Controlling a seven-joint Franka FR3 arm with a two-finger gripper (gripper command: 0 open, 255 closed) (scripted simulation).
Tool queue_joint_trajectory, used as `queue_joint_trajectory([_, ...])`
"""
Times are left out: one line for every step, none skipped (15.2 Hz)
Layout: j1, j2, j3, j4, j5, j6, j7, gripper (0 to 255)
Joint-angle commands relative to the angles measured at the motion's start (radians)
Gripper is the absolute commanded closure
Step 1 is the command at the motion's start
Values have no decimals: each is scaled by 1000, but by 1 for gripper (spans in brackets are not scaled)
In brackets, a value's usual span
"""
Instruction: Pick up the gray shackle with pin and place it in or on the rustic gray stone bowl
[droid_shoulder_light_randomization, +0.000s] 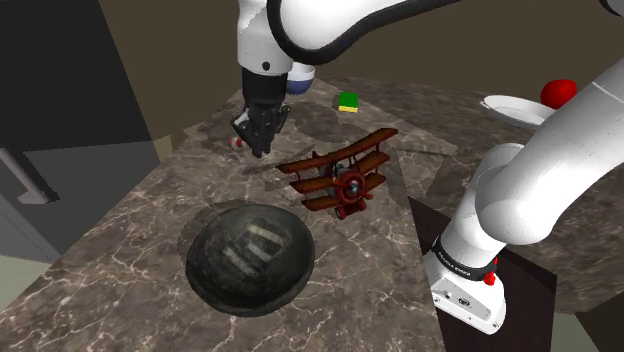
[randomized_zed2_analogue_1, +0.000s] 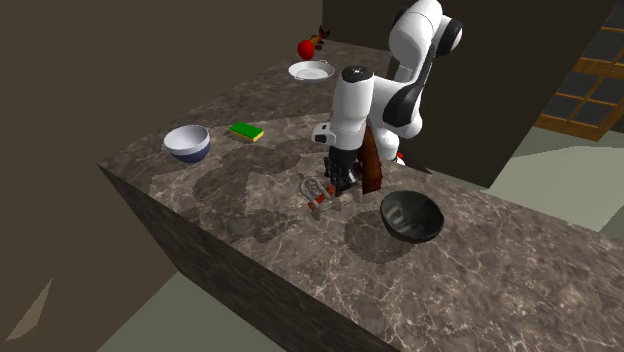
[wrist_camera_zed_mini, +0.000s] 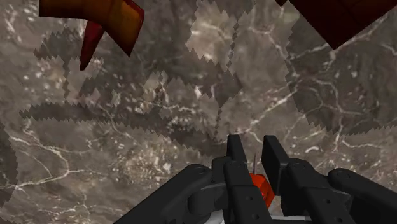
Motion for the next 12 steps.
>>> queue_joint_trajectory([0,-6,-3,23,0,-29,-1,255])
queue_joint_trajectory([-1,-9,-4,34,0,-43,-1,255])
queue_joint_trajectory([-1,-11,-5,46,0,-56,-2,255])
queue_joint_trajectory([-1,-12,-6,58,0,-70,-2,255])
queue_joint_trajectory([-2,-14,-7,70,0,-84,-2,255])
queue_joint_trajectory([-2,-15,-8,82,0,-97,-2,255])
queue_joint_trajectory([-2,-16,-9,95,-1,-111,-2,255])
queue_joint_trajectory([-3,-17,-10,107,-1,-124,-2,255])
queue_joint_trajectory([-3,-18,-11,120,-2,-138,-2,255])
queue_joint_trajectory([-4,-18,-12,133,-2,-151,-2,255])
queue_joint_trajectory([-4,-18,-13,143,-2,-161,-2,255])
queue_joint_trajectory([6,-37,-1,123,6,-157,15,255])
